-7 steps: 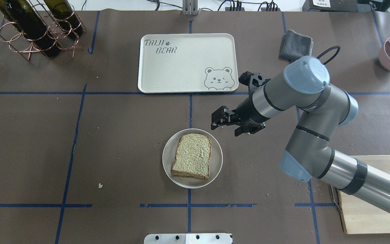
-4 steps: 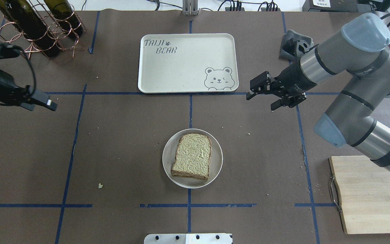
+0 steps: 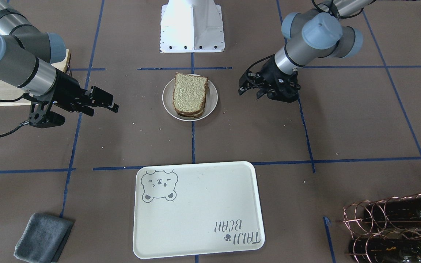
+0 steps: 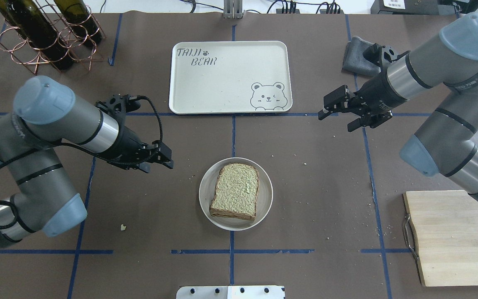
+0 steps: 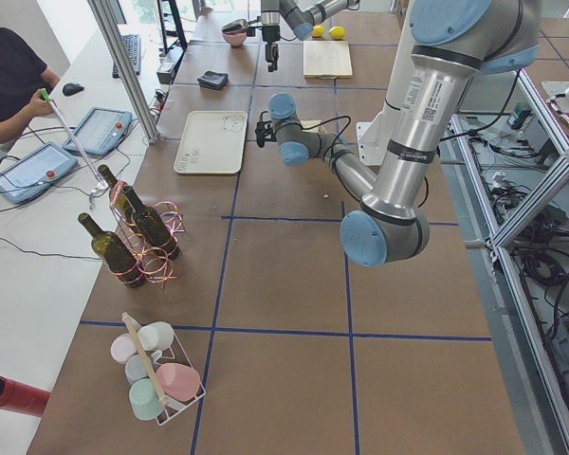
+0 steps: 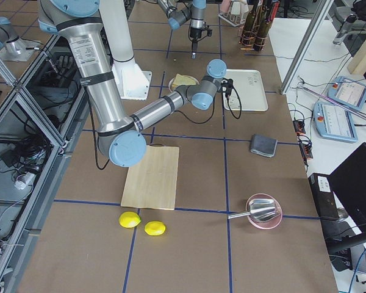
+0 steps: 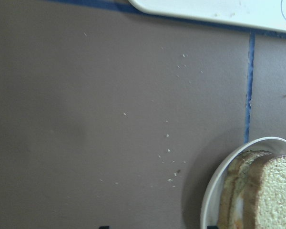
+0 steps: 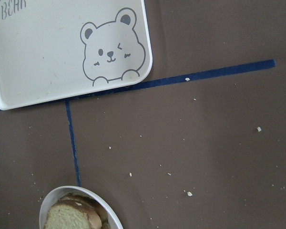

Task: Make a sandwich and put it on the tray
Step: 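Grip the rim of the white plate with the left gripper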

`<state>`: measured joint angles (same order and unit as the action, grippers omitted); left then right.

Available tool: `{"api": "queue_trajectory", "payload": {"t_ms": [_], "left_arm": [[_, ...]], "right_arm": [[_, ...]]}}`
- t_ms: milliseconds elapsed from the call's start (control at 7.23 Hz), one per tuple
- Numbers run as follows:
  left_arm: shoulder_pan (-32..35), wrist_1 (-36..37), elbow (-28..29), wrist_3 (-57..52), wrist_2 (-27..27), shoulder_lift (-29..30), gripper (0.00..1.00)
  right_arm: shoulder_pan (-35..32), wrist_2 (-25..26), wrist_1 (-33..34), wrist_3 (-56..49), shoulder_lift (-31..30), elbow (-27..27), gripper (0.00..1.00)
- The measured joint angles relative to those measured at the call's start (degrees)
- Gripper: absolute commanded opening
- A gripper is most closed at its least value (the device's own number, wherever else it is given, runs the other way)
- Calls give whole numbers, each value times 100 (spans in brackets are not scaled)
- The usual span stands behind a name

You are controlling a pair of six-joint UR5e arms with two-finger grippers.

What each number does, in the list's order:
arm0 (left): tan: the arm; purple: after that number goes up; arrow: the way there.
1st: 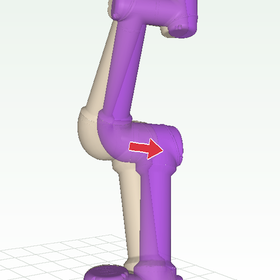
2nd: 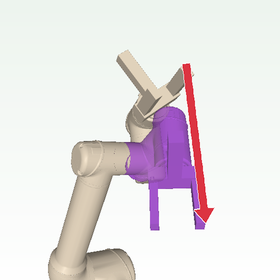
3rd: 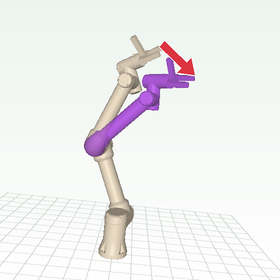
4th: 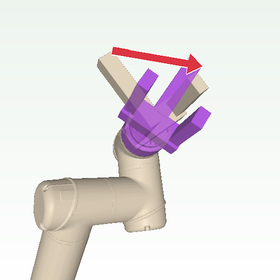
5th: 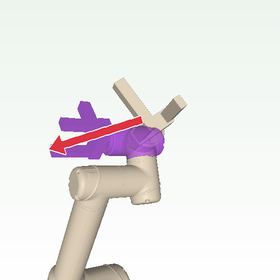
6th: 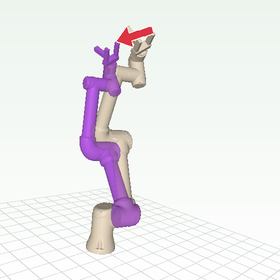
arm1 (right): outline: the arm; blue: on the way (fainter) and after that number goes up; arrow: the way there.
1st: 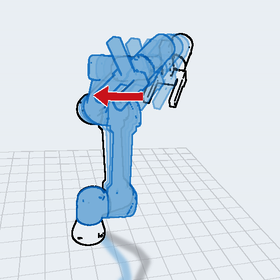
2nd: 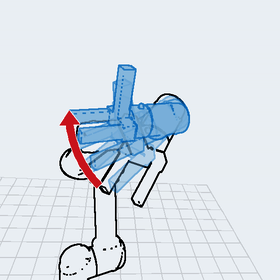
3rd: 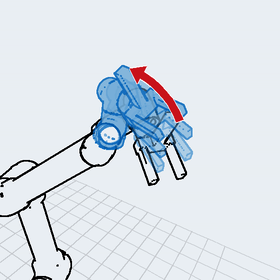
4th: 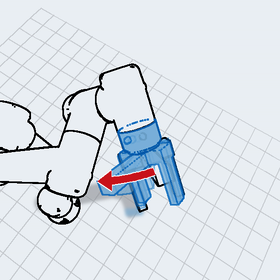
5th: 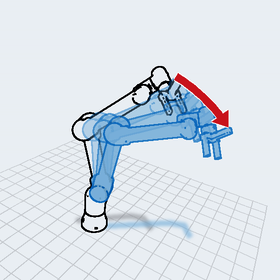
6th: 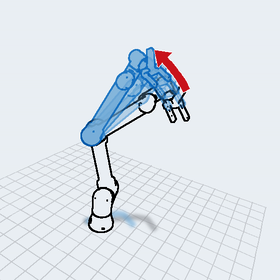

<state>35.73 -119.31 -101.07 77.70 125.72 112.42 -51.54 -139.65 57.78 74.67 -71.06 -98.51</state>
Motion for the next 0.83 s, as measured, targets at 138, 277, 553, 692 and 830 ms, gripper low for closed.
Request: {"api": "queue_trajectory", "payload": {"t_ms": [138,277,553,692,830], "left_arm": [[-287,-8,183,223,-324,222,54],[-503,-18,311,311,-585,363,48],[-727,-27,494,378,-747,497,44],[-797,-29,546,397,-762,528,41],[-862,-32,620,416,-768,584,39]], "right_arm": [[1,0,-3,-3,-8,-4,100],[3,0,-8,-4,-11,-10,100],[3,-1,-19,-5,-19,-12,100],[7,-1,-25,-5,-31,-12,100],[9,1,-33,-5,-47,-5,100]]}}
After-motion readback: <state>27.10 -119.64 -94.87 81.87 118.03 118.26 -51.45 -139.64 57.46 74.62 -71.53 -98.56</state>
